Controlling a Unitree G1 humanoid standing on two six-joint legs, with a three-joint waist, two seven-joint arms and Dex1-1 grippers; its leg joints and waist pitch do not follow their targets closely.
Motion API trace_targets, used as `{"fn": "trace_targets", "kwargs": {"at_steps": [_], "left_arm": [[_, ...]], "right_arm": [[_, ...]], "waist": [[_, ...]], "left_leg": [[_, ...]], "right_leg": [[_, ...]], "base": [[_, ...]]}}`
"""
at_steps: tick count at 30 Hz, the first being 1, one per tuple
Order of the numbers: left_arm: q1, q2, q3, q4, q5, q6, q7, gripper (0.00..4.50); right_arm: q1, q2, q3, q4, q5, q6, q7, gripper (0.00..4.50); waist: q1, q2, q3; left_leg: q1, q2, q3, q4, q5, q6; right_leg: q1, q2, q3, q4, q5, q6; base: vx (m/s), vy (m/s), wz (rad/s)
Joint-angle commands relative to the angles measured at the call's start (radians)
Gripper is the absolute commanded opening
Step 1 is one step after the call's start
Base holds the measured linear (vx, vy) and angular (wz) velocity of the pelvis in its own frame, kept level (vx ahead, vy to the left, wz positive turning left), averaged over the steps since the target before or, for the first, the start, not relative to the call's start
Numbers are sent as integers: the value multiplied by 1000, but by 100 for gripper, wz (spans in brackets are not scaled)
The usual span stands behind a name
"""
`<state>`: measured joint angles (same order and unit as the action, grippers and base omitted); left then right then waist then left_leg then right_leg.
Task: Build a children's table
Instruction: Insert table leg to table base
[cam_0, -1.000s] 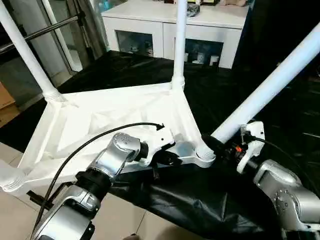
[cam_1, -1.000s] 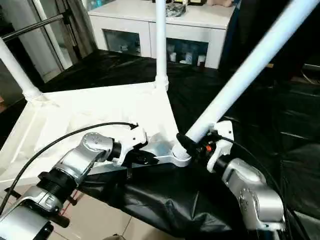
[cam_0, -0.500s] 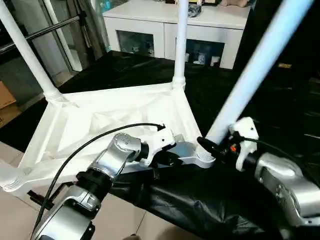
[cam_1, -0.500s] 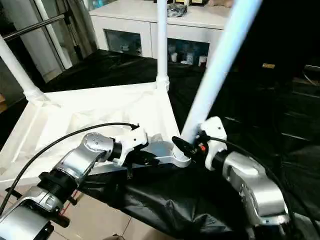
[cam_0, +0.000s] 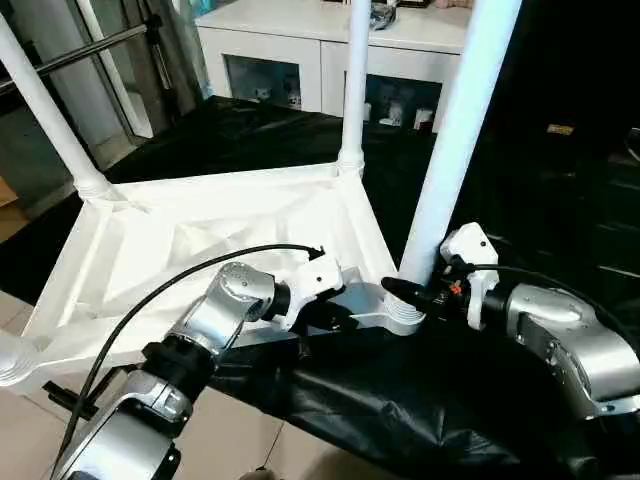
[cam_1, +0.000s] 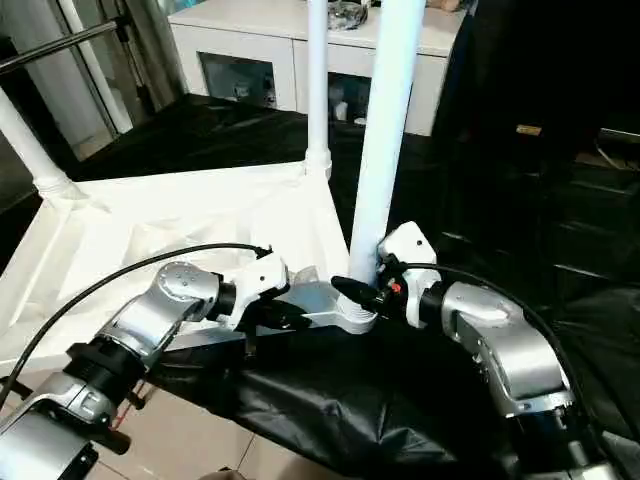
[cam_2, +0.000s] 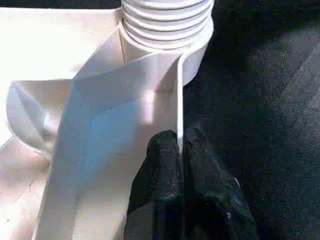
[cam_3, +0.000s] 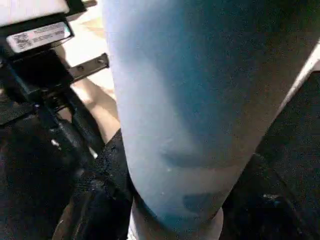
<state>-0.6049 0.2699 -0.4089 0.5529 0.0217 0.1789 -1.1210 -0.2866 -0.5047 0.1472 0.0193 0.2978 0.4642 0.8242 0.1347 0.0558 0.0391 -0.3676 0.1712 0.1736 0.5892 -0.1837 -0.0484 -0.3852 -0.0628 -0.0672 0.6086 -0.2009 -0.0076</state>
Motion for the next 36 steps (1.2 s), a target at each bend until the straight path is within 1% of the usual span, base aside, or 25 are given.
{"fn": "trace_targets", "kwargs": {"at_steps": [1,2,3,4,6,8,9,10,12,13,15,18,19,20,21,23,24,25,26,28,29,30,31,34,36], "left_arm": [[-9,5,19,-71,-37,-13,-32,0],[-7,9,18,-81,-38,-12,-39,0],[-3,17,14,-104,-40,-6,-50,0],[0,22,12,-117,-41,-5,-59,0],[8,33,7,-151,-44,2,-73,0],[15,42,5,-178,-48,7,-86,0],[24,52,1,-211,-54,13,-101,0],[27,56,0,-224,-56,19,-105,0],[28,60,-2,-249,-57,36,-108,0],[27,59,-2,-257,-57,44,-106,0],[23,55,0,-276,-52,66,-94,0],[15,48,5,-279,-50,82,-82,0],[8,42,11,-280,-50,94,-71,0],[-1,32,19,-275,-47,116,-48,0],[-12,21,28,-267,-44,137,-25,0],[-36,-3,45,-240,-26,163,38,0],[-44,-13,51,-229,-17,169,63,0],[-68,-38,61,-205,-1,193,119,0],[-81,-55,68,-194,7,212,154,0],[-98,-82,79,-183,12,241,200,0],[-98,-82,79,-183,12,241,200,0],[-122,-130,96,-165,18,295,274,0],[-142,-182,106,-141,30,346,349,0],[-155,-222,103,-116,42,367,401,0],[-160,-246,98,-102,46,368,422,0]], "right_arm": [[39,-4,87,81,-29,23,52,190],[38,-7,89,85,-29,15,66,190],[38,-13,92,91,-29,-2,91,190],[37,-17,95,94,-29,-14,108,190],[39,-26,101,100,-30,-42,147,190],[40,-32,104,104,-29,-63,176,190],[44,-39,107,102,-25,-82,201,190],[45,-42,108,101,-25,-92,210,190],[44,-48,113,99,-28,-110,228,190],[44,-50,114,98,-30,-115,231,190],[44,-51,114,97,-36,-123,236,190],[44,-48,110,96,-40,-122,231,190],[45,-43,105,96,-44,-122,220,190],[48,-36,97,97,-51,-110,193,190],[50,-24,88,99,-63,-95,152,190],[56,7,64,96,-84,-54,50,190],[58,18,55,94,-89,-39,16,190],[72,53,39,55,-91,17,-65,190],[80,75,34,29,-92,54,-107,190],[90,114,26,-6,-90,107,-168,190],[90,114,26,-6,-90,107,-168,190],[91,185,11,-28,-104,190,-278,190],[79,255,1,-12,-130,228,-377,190],[62,310,-10,17,-138,246,-447,189],[52,337,-16,34,-134,260,-475,189]], "waist": [[-1,-23,-40],[-1,-23,-40],[-3,-21,-29],[-4,-22,-30],[-6,-21,-20],[-8,-23,-18],[-9,-15,-5],[-13,-19,-5],[-16,-18,-3],[-15,-13,2],[-17,-15,7],[-19,-16,17],[-20,-16,21],[-20,-14,24],[-21,-17,28],[-23,-20,30],[-25,-18,33],[-28,-22,36],[-28,-21,34],[-28,-23,31],[-28,-23,27],[-28,-23,27],[-31,-21,26],[-31,-25,25],[-31,-23,20]], "left_leg": [[4,62,-28,-79,-236,39],[4,62,-28,-79,-236,40],[3,62,-28,-82,-245,42],[4,64,-29,-83,-253,43],[3,65,-30,-86,-264,44],[4,66,-30,-88,-257,47],[2,68,-32,-92,-273,47],[4,71,-33,-94,-289,45],[7,69,-30,-94,-275,50],[6,70,-30,-94,-257,55],[8,70,-28,-95,-248,63],[7,70,-29,-98,-263,64],[9,71,-29,-101,-284,57],[11,71,-30,-102,-296,54],[17,72,-29,-104,-318,41],[19,70,-30,-107,-331,28],[18,70,-31,-109,-334,25],[20,68,-34,-111,-344,12],[21,68,-35,-114,-334,7],[17,70,-37,-117,-314,8],[18,70,-36,-117,-291,11],[16,71,-35,-116,-284,14],[18,71,-31,-115,-272,4],[15,68,-33,-115,-255,-5],[12,68,-30,-110,-219,5]], "right_leg": [[31,-99,57,-100,-378,-130],[31,-100,57,-100,-376,-132],[26,-99,58,-102,-379,-134],[29,-99,58,-100,-373,-139],[27,-98,59,-101,-360,-149],[29,-97,59,-98,-333,-163],[24,-97,59,-99,-326,-170],[28,-98,60,-97,-314,-181],[29,-96,60,-97,-281,-197],[29,-97,60,-97,-259,-207],[29,-95,60,-98,-238,-218],[29,-98,60,-103,-289,-220],[28,-100,61,-107,-336,-213],[26,-100,62,-110,-362,-208],[21,-101,64,-117,-409,-199],[21,-103,65,-122,-460,-188],[20,-103,65,-124,-479,-181],[18,-103,64,-130,-529,-156],[19,-103,63,-133,-525,-147],[24,-103,62,-130,-490,-146],[23,-104,62,-127,-445,-153],[24,-103,63,-127,-425,-156],[18,-99,64,-122,-381,-177],[25,-103,64,-120,-360,-176],[28,-102,65,-113,-278,-185]], "base": [[0,0,0],[0,0,0],[0,0,0],[0,0,0],[0,0,0],[0,0,0],[0,0,0],[0,0,0],[0,0,0],[0,0,0],[0,0,0],[0,0,0],[0,0,0],[0,0,0],[0,0,0],[0,0,0],[0,0,0],[0,0,0],[0,0,0],[0,0,0],[0,0,0],[0,0,0],[0,0,0],[0,0,0],[0,0,0]]}}
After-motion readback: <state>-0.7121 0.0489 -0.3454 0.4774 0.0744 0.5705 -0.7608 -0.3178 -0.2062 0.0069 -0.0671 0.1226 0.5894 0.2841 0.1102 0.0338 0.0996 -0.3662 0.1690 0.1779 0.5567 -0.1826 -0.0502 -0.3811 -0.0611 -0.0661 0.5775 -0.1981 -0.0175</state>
